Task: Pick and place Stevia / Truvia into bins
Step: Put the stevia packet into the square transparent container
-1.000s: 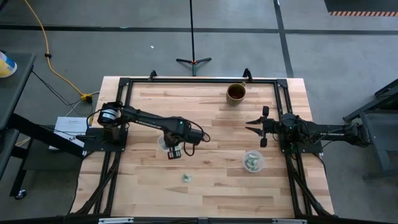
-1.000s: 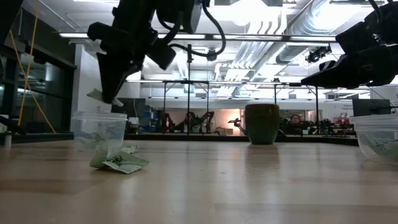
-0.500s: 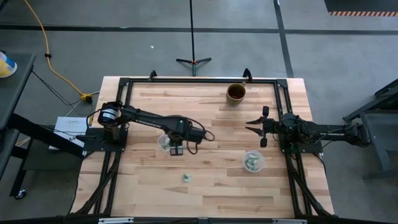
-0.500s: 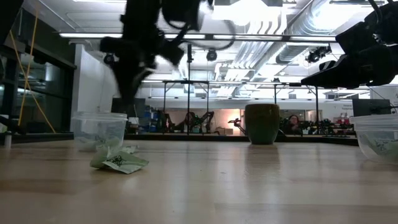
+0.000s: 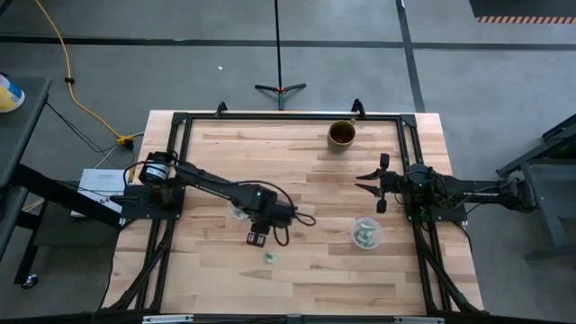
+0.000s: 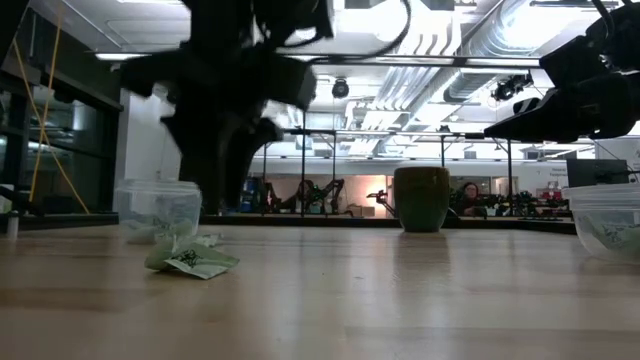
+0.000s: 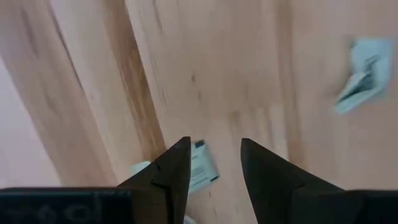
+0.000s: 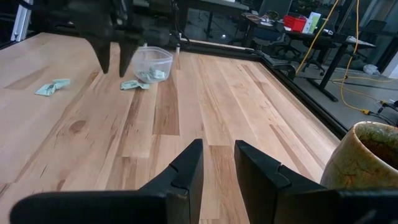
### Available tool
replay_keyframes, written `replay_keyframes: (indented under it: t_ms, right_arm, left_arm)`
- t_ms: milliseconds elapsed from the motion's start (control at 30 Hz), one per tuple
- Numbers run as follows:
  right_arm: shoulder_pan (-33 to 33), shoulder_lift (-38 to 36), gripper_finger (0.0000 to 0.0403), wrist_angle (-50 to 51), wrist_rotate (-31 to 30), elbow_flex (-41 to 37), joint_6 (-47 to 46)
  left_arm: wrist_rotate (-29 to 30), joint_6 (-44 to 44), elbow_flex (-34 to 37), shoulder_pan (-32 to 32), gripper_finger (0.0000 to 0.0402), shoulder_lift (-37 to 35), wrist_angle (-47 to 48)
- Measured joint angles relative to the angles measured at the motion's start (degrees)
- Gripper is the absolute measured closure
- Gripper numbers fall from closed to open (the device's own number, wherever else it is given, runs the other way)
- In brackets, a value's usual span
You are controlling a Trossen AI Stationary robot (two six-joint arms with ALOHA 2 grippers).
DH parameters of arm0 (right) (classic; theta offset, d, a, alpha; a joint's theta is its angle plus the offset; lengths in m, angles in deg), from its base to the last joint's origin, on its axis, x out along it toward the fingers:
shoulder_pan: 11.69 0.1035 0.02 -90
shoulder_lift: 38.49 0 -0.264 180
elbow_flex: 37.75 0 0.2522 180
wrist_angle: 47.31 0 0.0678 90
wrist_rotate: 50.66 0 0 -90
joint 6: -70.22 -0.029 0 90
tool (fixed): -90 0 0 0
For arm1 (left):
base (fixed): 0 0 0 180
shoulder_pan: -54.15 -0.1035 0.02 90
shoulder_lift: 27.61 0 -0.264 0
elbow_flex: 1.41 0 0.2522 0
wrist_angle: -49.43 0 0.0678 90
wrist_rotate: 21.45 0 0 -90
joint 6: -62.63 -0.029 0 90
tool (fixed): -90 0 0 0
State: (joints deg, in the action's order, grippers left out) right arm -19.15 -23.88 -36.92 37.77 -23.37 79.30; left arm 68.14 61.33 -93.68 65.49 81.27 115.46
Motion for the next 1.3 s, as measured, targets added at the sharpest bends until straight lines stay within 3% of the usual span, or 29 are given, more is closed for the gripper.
replay_keyframes:
  t_ms: [267, 700, 1167, 1300]
  right_arm:
    - [0.0, 0.0, 0.032, -0.3, 0.0, 0.0, 0.0]
    - [0.0, 0.0, 0.032, -0.3, 0.0, 0.0, 0.0]
    - [0.0, 0.0, 0.032, -0.3, 0.0, 0.0, 0.0]
    - [0.0, 0.0, 0.032, -0.3, 0.0, 0.0, 0.0]
  left_arm:
    - [3.9, 0.2, 5.9, -0.1, 0.0229, 0.0, -2.6]
    - [7.0, 6.4, 6.2, -0.1, 0.0229, 0.0, -2.7]
    - [2.2, 9.6, 6.2, -1.0, 0.0229, 0.0, -3.6]
    - [1.4, 9.3, 8.6, -1.7, 0.0229, 0.0, -8.3]
